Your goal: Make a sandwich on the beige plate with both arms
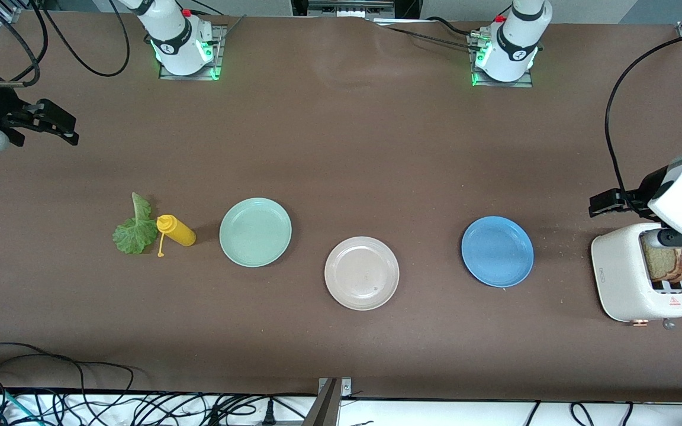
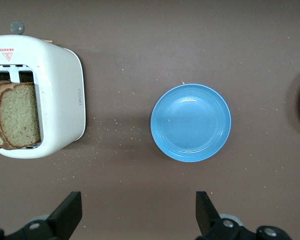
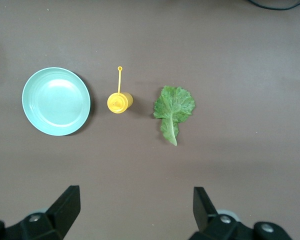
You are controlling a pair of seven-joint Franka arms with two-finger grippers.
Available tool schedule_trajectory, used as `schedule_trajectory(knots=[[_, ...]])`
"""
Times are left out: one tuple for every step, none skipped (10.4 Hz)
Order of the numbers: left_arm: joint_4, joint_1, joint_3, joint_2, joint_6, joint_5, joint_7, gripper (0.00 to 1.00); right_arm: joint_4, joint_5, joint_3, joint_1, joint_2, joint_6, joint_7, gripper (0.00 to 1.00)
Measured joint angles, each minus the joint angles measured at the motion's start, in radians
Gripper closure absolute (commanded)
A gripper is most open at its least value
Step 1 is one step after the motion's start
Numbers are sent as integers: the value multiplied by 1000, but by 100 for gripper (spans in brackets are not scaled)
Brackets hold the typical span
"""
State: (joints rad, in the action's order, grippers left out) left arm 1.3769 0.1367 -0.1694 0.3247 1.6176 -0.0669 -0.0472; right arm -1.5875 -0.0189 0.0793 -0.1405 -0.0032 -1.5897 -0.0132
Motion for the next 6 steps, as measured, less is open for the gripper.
schedule_trajectory(knots=[[3,0,0,0,0,0,0,0,0,0,0,-7,0,0,0,0],[5,0,0,0,0,0,0,0,0,0,0,-10,0,0,0,0],[6,0,0,0,0,0,0,0,0,0,0,-10,-1,0,1,0],[7,0,0,0,0,0,0,0,0,0,0,-11,-1,0,4,0],[7,0,0,0,0,0,0,0,0,0,0,-13,-1,0,10,0],[7,0,0,0,0,0,0,0,1,0,0,-19,-1,-1,10,0]])
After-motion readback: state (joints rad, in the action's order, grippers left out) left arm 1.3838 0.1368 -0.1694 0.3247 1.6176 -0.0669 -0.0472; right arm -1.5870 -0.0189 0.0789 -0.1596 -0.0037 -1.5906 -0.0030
